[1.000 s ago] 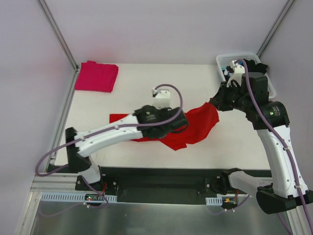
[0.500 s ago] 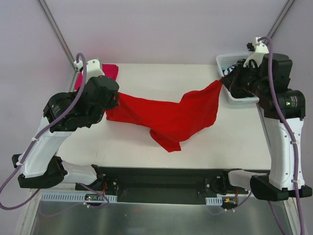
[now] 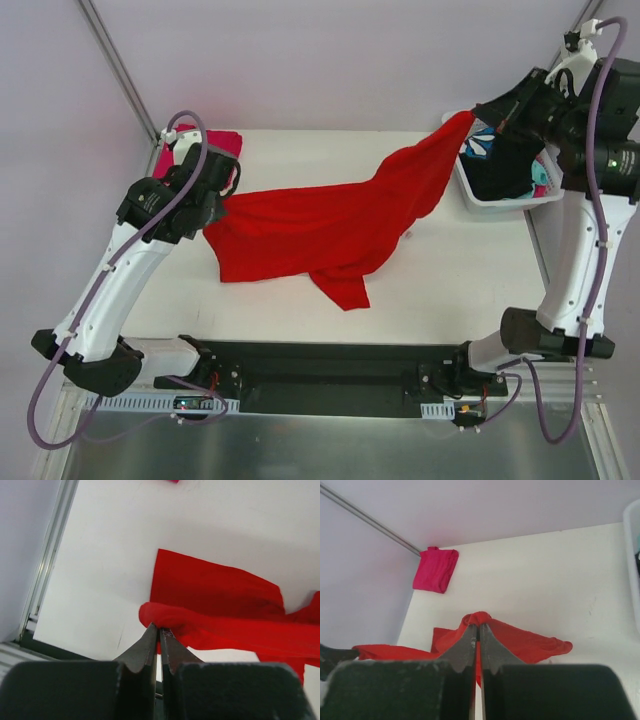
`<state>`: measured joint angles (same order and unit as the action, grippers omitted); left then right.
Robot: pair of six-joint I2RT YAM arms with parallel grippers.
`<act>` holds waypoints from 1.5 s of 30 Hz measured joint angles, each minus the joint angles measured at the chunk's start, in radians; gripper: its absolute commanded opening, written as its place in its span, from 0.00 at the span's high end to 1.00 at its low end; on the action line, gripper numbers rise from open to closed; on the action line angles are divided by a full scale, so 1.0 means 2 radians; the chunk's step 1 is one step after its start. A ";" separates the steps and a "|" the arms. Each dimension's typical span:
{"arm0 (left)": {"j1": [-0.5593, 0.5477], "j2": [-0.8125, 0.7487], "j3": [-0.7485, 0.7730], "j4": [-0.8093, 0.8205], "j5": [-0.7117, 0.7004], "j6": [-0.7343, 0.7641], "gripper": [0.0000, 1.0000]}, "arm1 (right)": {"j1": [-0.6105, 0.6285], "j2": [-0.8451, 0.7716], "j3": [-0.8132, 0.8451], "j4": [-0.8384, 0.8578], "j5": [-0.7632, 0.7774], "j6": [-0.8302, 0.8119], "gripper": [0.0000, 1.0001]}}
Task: Fold and stack the t-shirts
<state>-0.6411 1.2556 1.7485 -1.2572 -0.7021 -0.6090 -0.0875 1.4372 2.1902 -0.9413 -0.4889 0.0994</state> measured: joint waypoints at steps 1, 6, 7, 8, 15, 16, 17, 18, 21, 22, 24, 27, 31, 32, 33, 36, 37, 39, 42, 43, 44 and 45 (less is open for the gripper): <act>0.022 -0.004 -0.019 0.011 0.022 0.010 1.00 | -0.003 0.016 0.011 0.005 -0.013 0.008 0.99; 0.098 -0.007 -0.043 0.044 0.077 0.040 1.00 | -0.029 0.074 0.039 0.037 -0.078 0.064 0.99; 0.101 -0.009 -0.043 0.050 0.084 0.044 1.00 | -0.037 0.080 0.039 0.047 -0.092 0.077 0.99; 0.102 -0.012 -0.044 0.054 0.089 0.048 1.00 | -0.045 0.084 0.039 0.056 -0.103 0.090 0.99; 0.132 -0.043 -0.033 0.064 0.120 0.074 1.00 | -0.077 0.083 0.036 0.146 -0.170 0.187 0.99; 0.135 -0.042 -0.024 0.064 0.126 0.079 1.00 | -0.077 0.082 0.034 0.164 -0.178 0.204 0.99; 0.135 -0.040 -0.017 0.066 0.136 0.083 1.00 | -0.077 0.082 0.033 0.182 -0.186 0.221 0.99; 0.135 -0.038 -0.013 0.069 0.145 0.087 1.00 | -0.077 0.081 0.032 0.197 -0.194 0.237 0.99; 0.135 -0.035 -0.010 0.072 0.175 0.096 1.00 | -0.078 0.080 0.032 0.239 -0.209 0.278 0.99; 0.135 -0.035 -0.010 0.074 0.185 0.100 1.00 | -0.079 0.079 0.032 0.253 -0.213 0.293 0.99; 0.135 -0.035 -0.010 0.080 0.208 0.108 1.00 | -0.081 0.076 0.032 0.273 -0.221 0.316 0.99; 0.135 -0.032 0.004 0.084 0.252 0.130 1.00 | -0.083 0.071 0.031 0.295 -0.228 0.343 0.99; 0.135 -0.023 0.045 0.089 0.286 0.144 1.00 | -0.083 0.059 0.021 0.310 -0.236 0.361 0.99; 0.135 -0.021 0.056 0.088 0.290 0.146 1.00 | -0.083 0.056 0.017 0.312 -0.238 0.364 0.99; 0.135 -0.017 0.070 0.087 0.291 0.148 1.00 | -0.083 0.051 0.013 0.313 -0.241 0.367 0.99; 0.135 0.002 0.126 0.082 0.290 0.155 1.00 | -0.080 0.032 -0.005 0.319 -0.248 0.373 0.99; 0.135 0.011 0.149 0.081 0.288 0.155 1.00 | -0.078 0.025 -0.010 0.320 -0.250 0.374 0.99; 0.135 0.032 0.195 0.076 0.284 0.155 1.00 | -0.071 0.013 -0.016 0.320 -0.253 0.375 0.99; 0.135 0.043 0.224 0.078 0.284 0.152 1.00 | -0.057 -0.009 -0.025 0.321 -0.262 0.370 0.99; 0.135 0.042 0.225 0.077 0.284 0.150 1.00 | -0.054 -0.018 -0.030 0.319 -0.266 0.361 0.99; 0.135 0.039 0.223 0.076 0.284 0.147 1.00 | -0.051 -0.028 -0.034 0.311 -0.268 0.349 0.99; 0.135 0.038 0.222 0.076 0.284 0.145 1.00 | -0.048 -0.035 -0.035 0.300 -0.269 0.340 0.99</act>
<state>-0.3710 1.3319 2.1921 -1.1053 -0.1337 -0.3191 -0.1841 1.3674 2.1193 -0.3408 -1.0260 0.7784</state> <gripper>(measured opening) 0.008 0.020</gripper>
